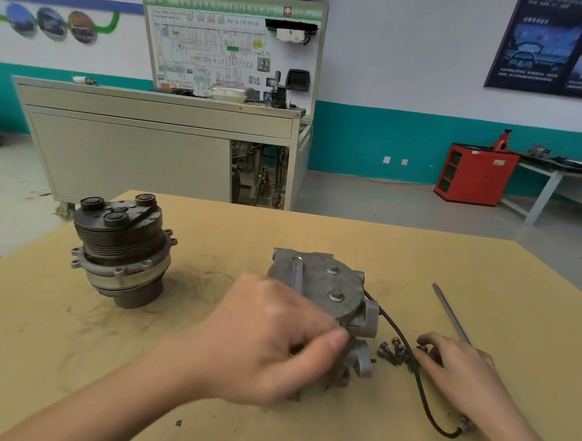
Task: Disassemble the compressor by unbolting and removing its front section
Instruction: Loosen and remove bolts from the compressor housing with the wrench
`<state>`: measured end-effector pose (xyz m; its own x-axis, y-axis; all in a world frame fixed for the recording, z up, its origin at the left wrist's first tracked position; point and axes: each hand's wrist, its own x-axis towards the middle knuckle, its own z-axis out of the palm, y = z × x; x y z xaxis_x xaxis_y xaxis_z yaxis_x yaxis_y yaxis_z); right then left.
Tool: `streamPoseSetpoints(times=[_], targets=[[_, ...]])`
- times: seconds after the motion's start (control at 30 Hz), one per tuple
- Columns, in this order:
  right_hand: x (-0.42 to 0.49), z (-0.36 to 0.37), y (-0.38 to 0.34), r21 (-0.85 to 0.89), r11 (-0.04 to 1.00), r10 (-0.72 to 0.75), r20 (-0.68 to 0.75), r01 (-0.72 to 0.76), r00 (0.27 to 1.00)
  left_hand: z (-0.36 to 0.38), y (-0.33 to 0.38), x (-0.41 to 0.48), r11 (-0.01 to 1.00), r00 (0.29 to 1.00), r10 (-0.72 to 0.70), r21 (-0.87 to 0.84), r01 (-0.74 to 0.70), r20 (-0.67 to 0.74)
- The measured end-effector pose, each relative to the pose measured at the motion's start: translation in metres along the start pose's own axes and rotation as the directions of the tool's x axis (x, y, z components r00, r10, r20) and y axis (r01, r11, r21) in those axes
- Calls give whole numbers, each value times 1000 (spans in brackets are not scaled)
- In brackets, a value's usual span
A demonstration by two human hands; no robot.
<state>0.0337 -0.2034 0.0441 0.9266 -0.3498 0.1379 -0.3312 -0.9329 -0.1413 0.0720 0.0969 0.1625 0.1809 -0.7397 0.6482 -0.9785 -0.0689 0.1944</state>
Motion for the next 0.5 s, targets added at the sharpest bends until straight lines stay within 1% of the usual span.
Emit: streamPoseSetpoints(times=[0.07, 0.17, 0.27, 0.33, 0.4, 0.5], targets=[[0, -1, -1, -11, 1000, 3, 2, -3, 1000, 7, 9, 5, 991, 997, 6, 134, -16, 77], [0, -1, -1, -17, 1000, 7, 13, -7, 1000, 13, 17, 20, 978, 986, -38, 209, 4, 162], [2, -3, -1, -15, 1000, 5, 38, -4, 999, 25, 20, 42, 952, 965, -28, 303, -53, 259], [2, -3, -1, -15, 1000, -1, 50, 2, 999, 36, 18, 60, 933, 943, -33, 348, -90, 330], [2, -1, -2, -4, 1000, -11, 28, 11, 1000, 46, 12, 80, 916, 926, -43, 385, -114, 376], [1, 1, -3, -12, 1000, -12, 13, 12, 1000, 58, 0, 110, 929, 888, -79, 356, -99, 454]])
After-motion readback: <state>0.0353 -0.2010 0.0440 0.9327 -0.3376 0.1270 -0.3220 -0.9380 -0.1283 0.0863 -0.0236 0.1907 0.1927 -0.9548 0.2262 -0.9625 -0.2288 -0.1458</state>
